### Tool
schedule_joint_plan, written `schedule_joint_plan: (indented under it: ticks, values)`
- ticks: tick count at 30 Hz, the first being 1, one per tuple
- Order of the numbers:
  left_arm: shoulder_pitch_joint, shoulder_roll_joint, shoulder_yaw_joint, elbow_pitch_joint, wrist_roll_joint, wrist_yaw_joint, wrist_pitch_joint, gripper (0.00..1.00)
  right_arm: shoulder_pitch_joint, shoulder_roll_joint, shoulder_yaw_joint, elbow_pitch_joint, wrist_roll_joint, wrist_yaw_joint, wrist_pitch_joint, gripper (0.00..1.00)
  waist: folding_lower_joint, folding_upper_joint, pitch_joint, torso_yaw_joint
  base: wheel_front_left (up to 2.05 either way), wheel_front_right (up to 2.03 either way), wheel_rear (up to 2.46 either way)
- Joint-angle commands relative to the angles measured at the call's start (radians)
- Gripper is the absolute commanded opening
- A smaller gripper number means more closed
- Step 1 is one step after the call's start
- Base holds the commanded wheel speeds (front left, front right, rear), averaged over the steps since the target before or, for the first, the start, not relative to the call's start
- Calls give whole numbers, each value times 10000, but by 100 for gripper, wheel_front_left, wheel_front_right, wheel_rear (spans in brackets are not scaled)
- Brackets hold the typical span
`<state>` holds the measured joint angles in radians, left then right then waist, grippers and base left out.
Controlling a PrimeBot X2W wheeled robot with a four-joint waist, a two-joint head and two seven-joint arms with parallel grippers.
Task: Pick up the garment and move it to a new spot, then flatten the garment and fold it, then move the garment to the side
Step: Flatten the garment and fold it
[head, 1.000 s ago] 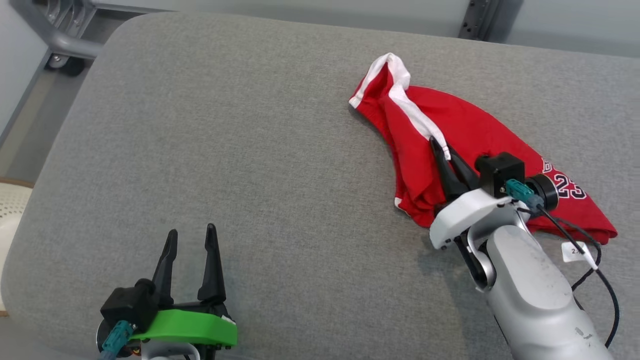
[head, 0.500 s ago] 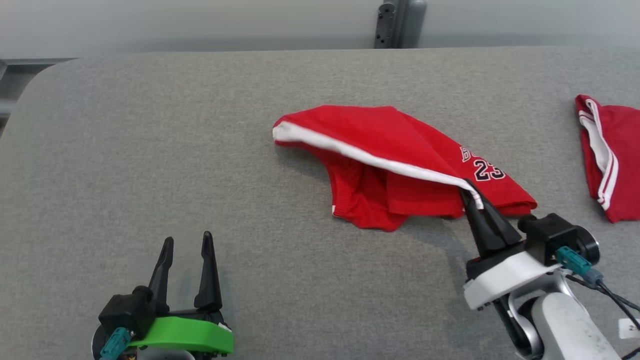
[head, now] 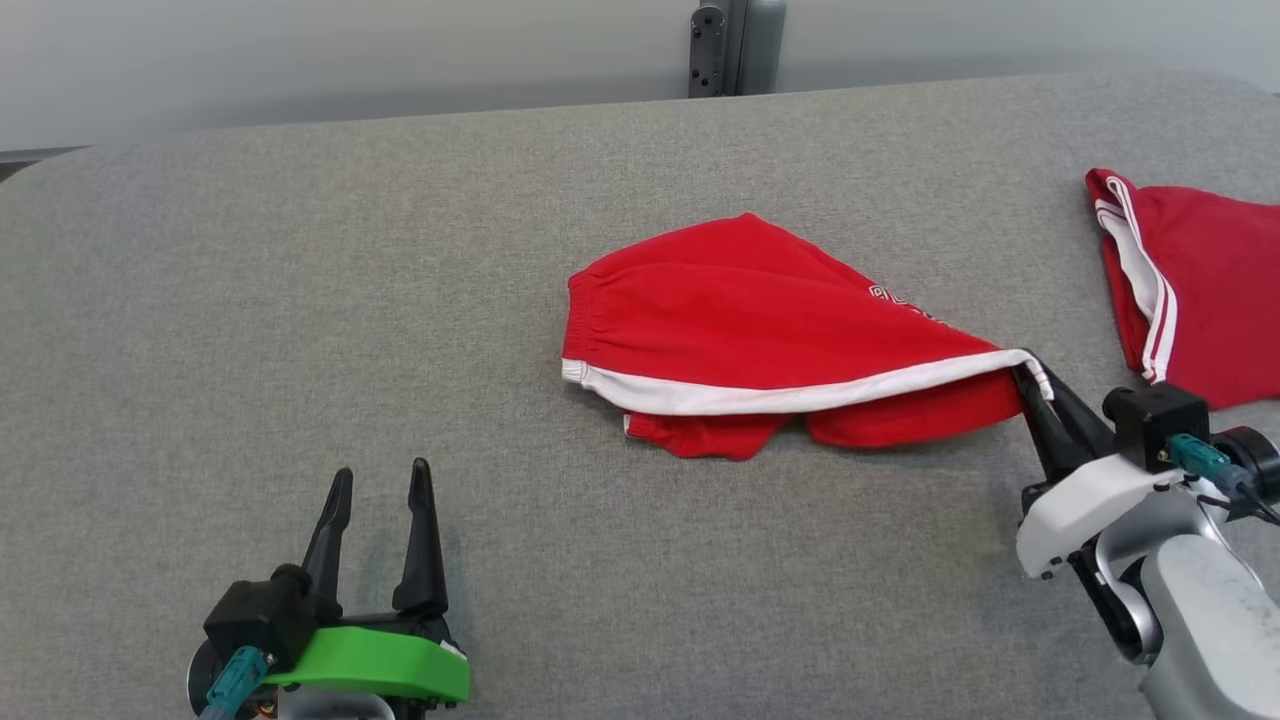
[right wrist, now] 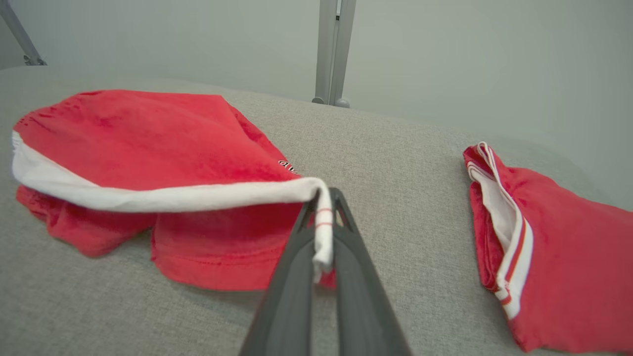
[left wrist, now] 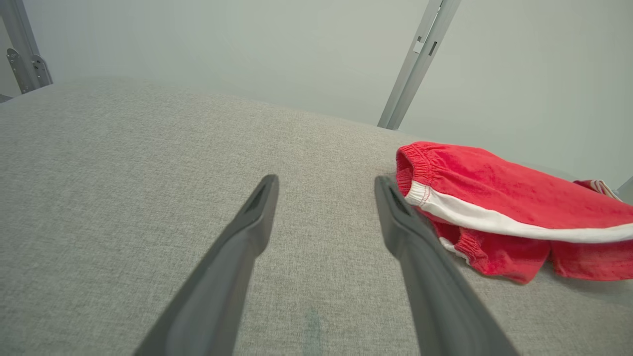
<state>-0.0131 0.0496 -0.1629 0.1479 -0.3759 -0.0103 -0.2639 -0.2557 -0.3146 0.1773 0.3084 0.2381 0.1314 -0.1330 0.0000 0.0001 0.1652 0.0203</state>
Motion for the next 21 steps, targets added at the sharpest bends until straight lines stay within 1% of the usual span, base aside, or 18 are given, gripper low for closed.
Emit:
schedule_joint_plan:
  ticks: [1, 3, 4, 5, 6, 7, 10, 14, 16, 21]
  values:
    - [-160, 20, 9, 25, 48, -42, -2, 100, -284, -123, 14, 354, -103, -15, -213, 0, 0, -1, 34, 33, 0, 0, 0]
    - [-168, 22, 24, 36, 58, -35, -2, 100, -539, -169, 111, 976, -189, -15, -435, 0, 0, -1, 50, 36, 0, 0, 0]
    - [-165, 22, 34, 46, 68, -36, -2, 100, -653, -221, 167, 1231, -275, -15, -551, 30, 0, -1, 51, 33, 0, 0, 0]
    - [-163, 22, 34, 56, 62, -37, -2, 100, -762, -229, 201, 1481, -294, -15, -661, 42, 0, -1, 48, 25, 0, 0, 0]
    - [-155, 22, 35, 62, 68, -35, -2, 100, -842, -214, 228, 1702, -294, -15, -763, 87, 0, -1, 39, 15, 0, 0, 0]
    - [-140, 22, 39, 67, 80, -35, -2, 100, -899, -231, 220, 1900, -337, -15, -851, 100, 0, -1, 26, -2, 0, 0, 0]
    - [-60, 22, 50, 84, 96, -36, -2, 100, -976, -270, 75, 2336, -465, -15, -1051, 100, 0, -1, -27, -78, 0, 0, 0]
    - [67, 22, 22, 118, 110, -41, -2, 100, -808, -220, -374, 2653, -569, -15, -1226, 100, 0, -1, -132, -211, 0, 0, 0]
    - [123, 22, 6, 131, 104, -33, -2, 100, -696, -174, -587, 2640, -619, -15, -1271, 100, 0, -1, -202, -290, 0, 0, 0]
    - [207, 22, -55, 165, 99, -35, -2, 100, -377, 91, -949, 2140, -560, -15, -1334, 100, 0, -1, -393, -480, 0, 0, 0]
